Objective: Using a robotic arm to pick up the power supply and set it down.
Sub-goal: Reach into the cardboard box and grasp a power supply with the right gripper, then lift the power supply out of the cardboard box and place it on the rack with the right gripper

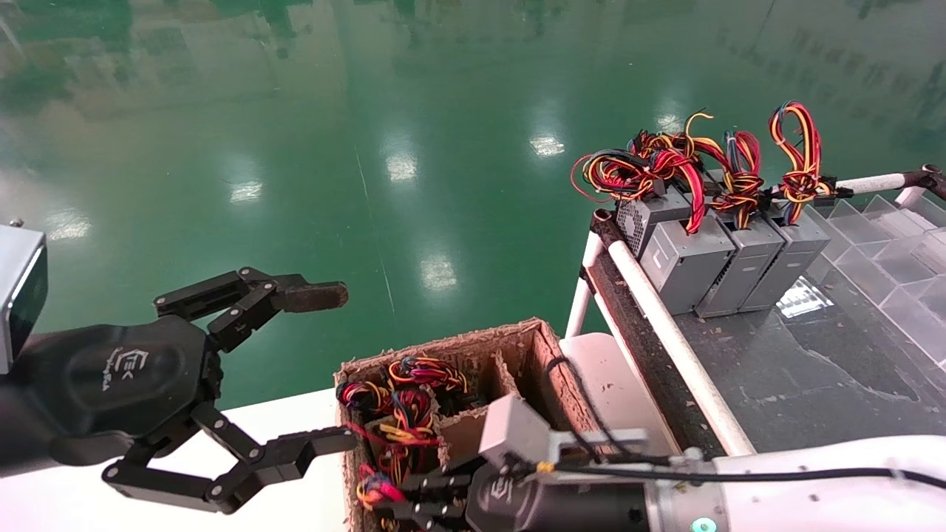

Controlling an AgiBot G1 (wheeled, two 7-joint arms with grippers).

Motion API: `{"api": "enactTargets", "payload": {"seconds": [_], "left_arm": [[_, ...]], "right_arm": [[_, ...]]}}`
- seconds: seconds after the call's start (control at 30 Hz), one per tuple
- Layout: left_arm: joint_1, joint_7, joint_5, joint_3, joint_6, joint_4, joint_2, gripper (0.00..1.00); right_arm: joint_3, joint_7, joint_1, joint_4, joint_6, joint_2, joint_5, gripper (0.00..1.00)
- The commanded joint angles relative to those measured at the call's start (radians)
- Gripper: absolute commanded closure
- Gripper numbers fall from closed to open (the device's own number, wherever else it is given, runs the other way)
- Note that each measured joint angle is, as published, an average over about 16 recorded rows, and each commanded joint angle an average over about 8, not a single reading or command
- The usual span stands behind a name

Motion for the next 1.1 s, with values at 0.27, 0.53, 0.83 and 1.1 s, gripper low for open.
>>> {"api": "enactTargets", "payload": {"seconds": [0.27,0.53,0.83,1.1], "left_arm": [[0.0,0.0,0.0,0.0,0.0,0.0,0.0,0.0],[0.0,0.0,0.0,0.0,0.0,0.0,0.0,0.0],[0.0,0.0,0.0,0.0,0.0,0.0,0.0,0.0],[0.0,0.0,0.0,0.0,0.0,0.0,0.0,0.0]], "right_arm": [[0.089,-0.035,-0.016,0.019,-0.056,0.059,0.149,1.0],[0.195,-0.051,-0.028,0.056,-0.092,0.144,0.298,1.0],[0.34,-0.084,-0.039,0.052,-0.123,0.275,0.459,1.0],[0.429,-0.155,-0.035,-0.031,-0.124,0.403,0.478,1.0]]}}
